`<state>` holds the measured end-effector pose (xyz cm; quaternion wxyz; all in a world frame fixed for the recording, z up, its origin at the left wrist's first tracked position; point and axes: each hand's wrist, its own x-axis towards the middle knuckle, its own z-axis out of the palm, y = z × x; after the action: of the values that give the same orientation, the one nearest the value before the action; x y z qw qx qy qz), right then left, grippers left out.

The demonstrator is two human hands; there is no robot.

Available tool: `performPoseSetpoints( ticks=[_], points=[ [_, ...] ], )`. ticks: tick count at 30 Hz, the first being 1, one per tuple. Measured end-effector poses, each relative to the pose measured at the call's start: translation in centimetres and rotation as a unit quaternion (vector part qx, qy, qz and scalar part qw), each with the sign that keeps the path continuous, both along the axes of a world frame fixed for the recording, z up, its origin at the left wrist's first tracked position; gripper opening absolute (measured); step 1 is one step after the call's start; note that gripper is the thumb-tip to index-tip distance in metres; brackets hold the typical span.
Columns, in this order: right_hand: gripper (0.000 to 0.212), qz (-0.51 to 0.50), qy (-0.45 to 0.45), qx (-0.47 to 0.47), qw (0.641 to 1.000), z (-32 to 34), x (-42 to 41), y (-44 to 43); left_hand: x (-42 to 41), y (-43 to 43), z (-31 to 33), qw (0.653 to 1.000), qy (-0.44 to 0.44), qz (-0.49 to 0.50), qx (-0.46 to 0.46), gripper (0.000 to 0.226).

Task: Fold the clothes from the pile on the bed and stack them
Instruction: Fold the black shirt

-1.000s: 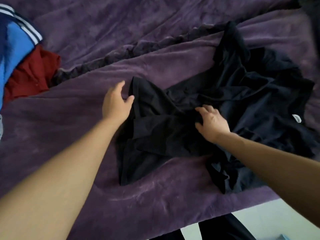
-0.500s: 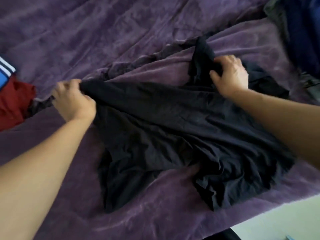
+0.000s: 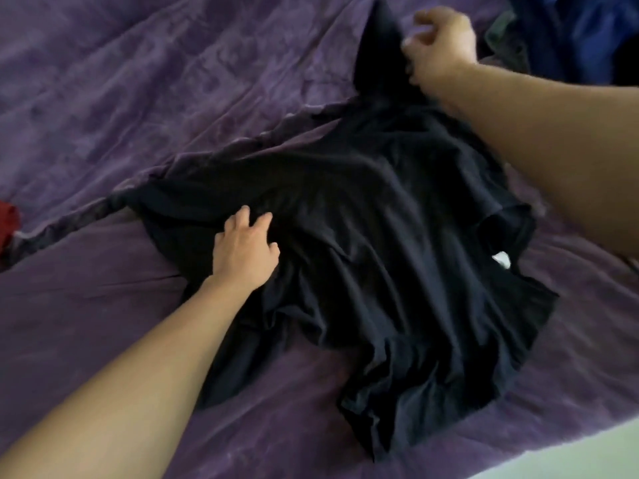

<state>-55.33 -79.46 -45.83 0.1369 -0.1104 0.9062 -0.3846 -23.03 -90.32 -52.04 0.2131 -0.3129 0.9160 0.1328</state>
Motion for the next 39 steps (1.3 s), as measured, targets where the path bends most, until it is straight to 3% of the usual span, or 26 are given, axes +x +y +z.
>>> performPoseSetpoints(
  ticks=[2,4,7,10,13,16,19,21,23,26,29,32,34,36,37,39],
  points=[
    [0.046,0.033,-0.019,-0.004,0.999,0.3,0.0,2.8,-1.7,0.8,0.8,1.0,0.007,0.009,-0.026,0.053],
    [0.038,0.041,0.054,0.04,0.997,0.0,1.1,8.3,-3.6,2.2,1.6,0.997,0.068,-0.011,-0.043,0.046],
    [0.025,-0.046,0.08,0.093,0.991,-1.7,5.6,18.8,-8.1,5.9,2.7,0.98,0.179,-0.084,-0.003,0.035],
    [0.044,-0.158,-0.033,0.16,0.974,-3.6,12.2,27.3,-13.8,11.0,2.9,0.956,0.243,-0.155,0.048,0.033],
    [0.066,-0.181,-0.149,0.2,0.951,-4.9,18.6,31.5,-18.7,16.9,2.0,0.936,0.224,-0.266,0.059,0.052],
    [0.02,-0.174,-0.177,0.169,0.954,-5.6,21.6,32.6,-22.1,21.1,0.7,0.927,0.134,-0.351,-0.002,0.06],
    [0.024,-0.252,-0.096,0.073,0.96,-5.2,20.8,34.9,-25.4,22.6,0.9,0.94,0.167,-0.296,-0.025,0.028],
    [0.013,-0.296,-0.035,0.064,0.952,-4.3,18.8,36.7,-27.7,23.2,1.6,0.948,0.217,-0.229,0.032,0.025],
    [0.015,-0.296,-0.042,0.106,0.948,-4.3,16.8,38.0,-29.2,23.8,2.6,0.942,0.252,-0.197,0.102,0.034],
    [0.042,-0.253,-0.106,0.173,0.946,-4.4,15.8,38.1,-28.1,23.4,3.8,0.923,0.297,-0.169,0.174,0.05],
    [0.06,-0.181,-0.018,0.229,0.956,-3.5,17.8,36.7,-22.7,19.9,3.9,0.922,0.326,-0.165,0.127,0.037],
    [0.037,-0.078,0.109,0.183,0.974,-2.5,22.2,33.4,-13.3,15.1,3.2,0.935,0.318,-0.141,0.072,0.02],
    [0.015,0.036,0.113,0.124,0.985,-2.4,26.5,30.2,-5.5,12.4,2.7,0.949,0.284,-0.135,0.024,0.015],
    [0.007,0.18,0.089,0.097,0.975,-3.1,31.1,27.0,2.4,10.6,2.3,0.961,0.226,-0.16,-0.024,0.022],
    [0.013,0.245,0.071,0.11,0.961,-3.7,33.3,25.7,6.3,10.0,2.0,0.965,0.19,-0.178,-0.04,0.027],
    [0.047,0.321,0.033,0.206,0.924,-5.4,35.9,24.5,12.9,9.3,1.0,0.969,0.101,-0.219,-0.054,0.036]
  ],
)
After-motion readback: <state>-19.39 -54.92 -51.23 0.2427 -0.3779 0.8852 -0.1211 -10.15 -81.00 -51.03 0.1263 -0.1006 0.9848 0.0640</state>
